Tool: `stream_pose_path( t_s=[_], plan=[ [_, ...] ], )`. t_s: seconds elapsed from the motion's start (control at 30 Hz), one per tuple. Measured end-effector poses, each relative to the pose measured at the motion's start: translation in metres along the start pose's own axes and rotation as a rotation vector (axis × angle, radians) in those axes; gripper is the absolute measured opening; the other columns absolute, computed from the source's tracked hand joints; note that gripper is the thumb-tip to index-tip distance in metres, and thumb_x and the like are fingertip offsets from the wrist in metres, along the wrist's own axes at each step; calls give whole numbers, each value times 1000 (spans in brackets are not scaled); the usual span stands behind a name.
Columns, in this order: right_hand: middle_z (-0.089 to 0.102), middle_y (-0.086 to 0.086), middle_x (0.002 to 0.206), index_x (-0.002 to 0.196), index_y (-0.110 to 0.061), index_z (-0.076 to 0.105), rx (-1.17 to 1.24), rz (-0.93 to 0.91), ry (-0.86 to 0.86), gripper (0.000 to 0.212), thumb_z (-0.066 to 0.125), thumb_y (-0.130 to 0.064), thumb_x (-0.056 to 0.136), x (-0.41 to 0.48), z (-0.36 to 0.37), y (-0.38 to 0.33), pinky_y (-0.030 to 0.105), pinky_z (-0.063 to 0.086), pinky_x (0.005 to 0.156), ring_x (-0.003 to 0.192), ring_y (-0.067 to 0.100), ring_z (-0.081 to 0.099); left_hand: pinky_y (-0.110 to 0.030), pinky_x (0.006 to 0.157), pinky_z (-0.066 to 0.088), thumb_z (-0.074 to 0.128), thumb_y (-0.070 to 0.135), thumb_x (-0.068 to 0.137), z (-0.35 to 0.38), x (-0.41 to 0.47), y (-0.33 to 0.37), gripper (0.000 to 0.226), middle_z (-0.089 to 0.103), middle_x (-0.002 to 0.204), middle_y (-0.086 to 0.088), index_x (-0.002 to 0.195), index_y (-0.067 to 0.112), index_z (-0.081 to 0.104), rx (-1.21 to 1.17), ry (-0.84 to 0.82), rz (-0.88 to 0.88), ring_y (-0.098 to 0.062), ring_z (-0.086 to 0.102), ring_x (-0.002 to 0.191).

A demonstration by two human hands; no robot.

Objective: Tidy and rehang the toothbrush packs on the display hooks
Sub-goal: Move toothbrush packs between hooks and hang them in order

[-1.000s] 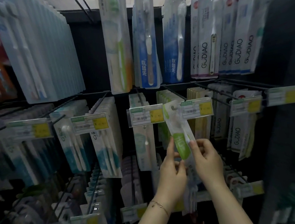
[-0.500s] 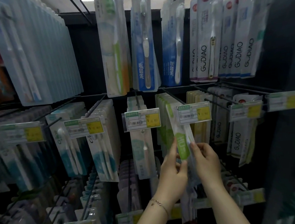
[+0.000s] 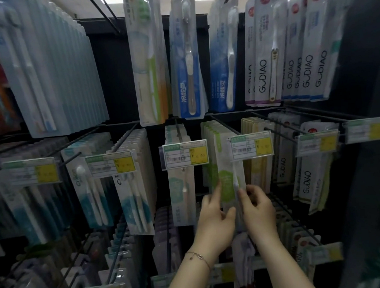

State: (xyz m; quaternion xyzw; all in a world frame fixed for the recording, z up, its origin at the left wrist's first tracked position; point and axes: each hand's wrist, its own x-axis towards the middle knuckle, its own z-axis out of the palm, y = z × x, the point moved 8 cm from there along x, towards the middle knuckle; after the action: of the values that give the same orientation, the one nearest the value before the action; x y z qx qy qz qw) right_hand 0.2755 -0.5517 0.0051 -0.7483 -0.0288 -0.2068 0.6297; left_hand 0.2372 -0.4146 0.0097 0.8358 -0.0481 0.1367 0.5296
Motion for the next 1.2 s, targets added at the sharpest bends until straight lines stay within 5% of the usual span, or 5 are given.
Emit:
stream_pose_path(
  t_s=[0.17, 0.27, 0.37, 0.77, 1.2],
  plan=[
    [56, -6, 116, 120, -26, 60, -127, -3, 68, 25, 58, -32, 96, -7, -14, 5, 34, 50, 87, 105, 13, 56, -15, 83, 49, 55, 29, 101, -21, -10, 4, 43, 43, 124, 11, 142, 31, 43, 123, 60, 52, -4, 57, 95],
    [54, -6, 109, 113, -24, 59, -234, -100, 83, 18, 58, -27, 95, -18, -16, -8, 27, 45, 73, 92, 10, 57, -31, 94, 51, 54, 31, 101, -32, -15, 3, 32, 50, 119, 9, 132, 24, 52, 265, 81, 94, -9, 55, 105],
    [56, -12, 94, 98, -29, 59, -336, -222, -12, 4, 58, -26, 95, -28, -4, -23, 19, 39, 61, 82, 3, 56, -36, 90, 52, 52, 35, 100, -39, -21, 1, 24, 54, 113, 9, 122, 25, 57, 418, 72, 132, -11, 56, 106],
    [54, -13, 88, 96, -29, 61, -504, -404, -183, 5, 57, -31, 93, -64, 58, -45, 32, 50, 74, 87, 8, 54, -36, 87, 50, 44, 39, 101, -97, -45, -28, 19, 53, 108, 5, 110, 25, 53, 758, 117, 102, -17, 55, 100],
    [56, -9, 89, 93, -24, 61, -429, -466, -246, 2, 61, -26, 92, -98, 125, -67, 34, 50, 73, 88, 12, 55, -39, 90, 49, 46, 37, 100, -177, -66, -58, 21, 52, 113, 6, 116, 26, 54, 823, 170, 34, -18, 54, 108]
  ],
)
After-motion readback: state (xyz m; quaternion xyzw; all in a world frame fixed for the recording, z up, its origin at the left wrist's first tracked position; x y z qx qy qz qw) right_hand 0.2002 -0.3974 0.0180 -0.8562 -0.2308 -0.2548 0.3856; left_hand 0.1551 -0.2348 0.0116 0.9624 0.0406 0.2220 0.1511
